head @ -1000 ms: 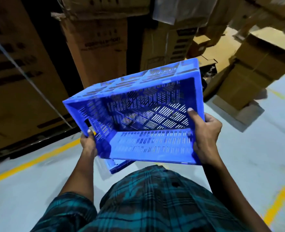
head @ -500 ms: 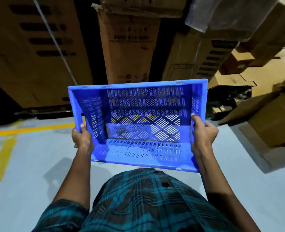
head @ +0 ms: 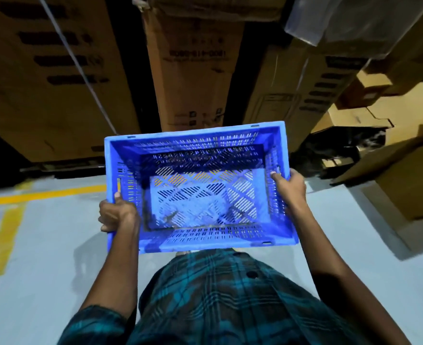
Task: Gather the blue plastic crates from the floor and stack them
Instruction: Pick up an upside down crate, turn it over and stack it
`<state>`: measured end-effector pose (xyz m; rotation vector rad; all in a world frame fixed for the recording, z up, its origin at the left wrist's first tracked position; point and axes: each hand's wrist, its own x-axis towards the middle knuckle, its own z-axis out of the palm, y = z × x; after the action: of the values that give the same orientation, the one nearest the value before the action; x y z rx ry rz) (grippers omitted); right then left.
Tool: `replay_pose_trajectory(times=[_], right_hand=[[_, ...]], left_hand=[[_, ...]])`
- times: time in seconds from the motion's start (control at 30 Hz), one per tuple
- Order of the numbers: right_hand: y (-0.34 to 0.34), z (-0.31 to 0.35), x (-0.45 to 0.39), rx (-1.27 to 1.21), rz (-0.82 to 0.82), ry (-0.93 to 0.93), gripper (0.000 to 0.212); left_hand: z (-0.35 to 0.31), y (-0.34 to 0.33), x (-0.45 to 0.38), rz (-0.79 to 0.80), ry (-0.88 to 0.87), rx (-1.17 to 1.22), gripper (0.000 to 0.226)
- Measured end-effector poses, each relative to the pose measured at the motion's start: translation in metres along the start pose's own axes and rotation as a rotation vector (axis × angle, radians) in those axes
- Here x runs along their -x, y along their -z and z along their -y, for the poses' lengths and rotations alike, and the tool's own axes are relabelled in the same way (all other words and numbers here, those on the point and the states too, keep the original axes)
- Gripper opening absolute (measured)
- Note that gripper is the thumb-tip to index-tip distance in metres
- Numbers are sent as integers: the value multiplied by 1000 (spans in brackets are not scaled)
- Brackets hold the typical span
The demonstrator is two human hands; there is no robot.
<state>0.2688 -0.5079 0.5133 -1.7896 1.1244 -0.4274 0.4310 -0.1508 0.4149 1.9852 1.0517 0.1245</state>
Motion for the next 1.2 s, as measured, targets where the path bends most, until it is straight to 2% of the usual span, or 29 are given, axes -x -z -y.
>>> replay_pose_trajectory(times=[0.13,0.33,0.6,0.87,0.97,1.0,1.1,1.2], right_hand=[[-29,-3,-31,75,17,-68,65],[-70,-8,-70,117,-2,-217,62],[-119,-81,-144,168,119,-356,50],[-199,-141,-212,311,216,-437,71],[-224,-152,-231,323,224,-490,76],[-233,-164,-244,318,231,-502,75],[-262,-212,-281,255,193,-542,75],[-296,-253,-311,236,126,-583,83]], left_hand=[[-8,-23,-12,40,53,-18,44],[-8,-58,-38,134,110,-88,46],[0,-110,-66,197,165,-215,45],[42,-183,-95,240,251,-296,50],[59,-218,-105,359,269,-277,38],[64,-234,-108,334,269,-262,33],[80,-282,-113,76,254,-249,39],[104,-332,-120,20,233,-304,36]])
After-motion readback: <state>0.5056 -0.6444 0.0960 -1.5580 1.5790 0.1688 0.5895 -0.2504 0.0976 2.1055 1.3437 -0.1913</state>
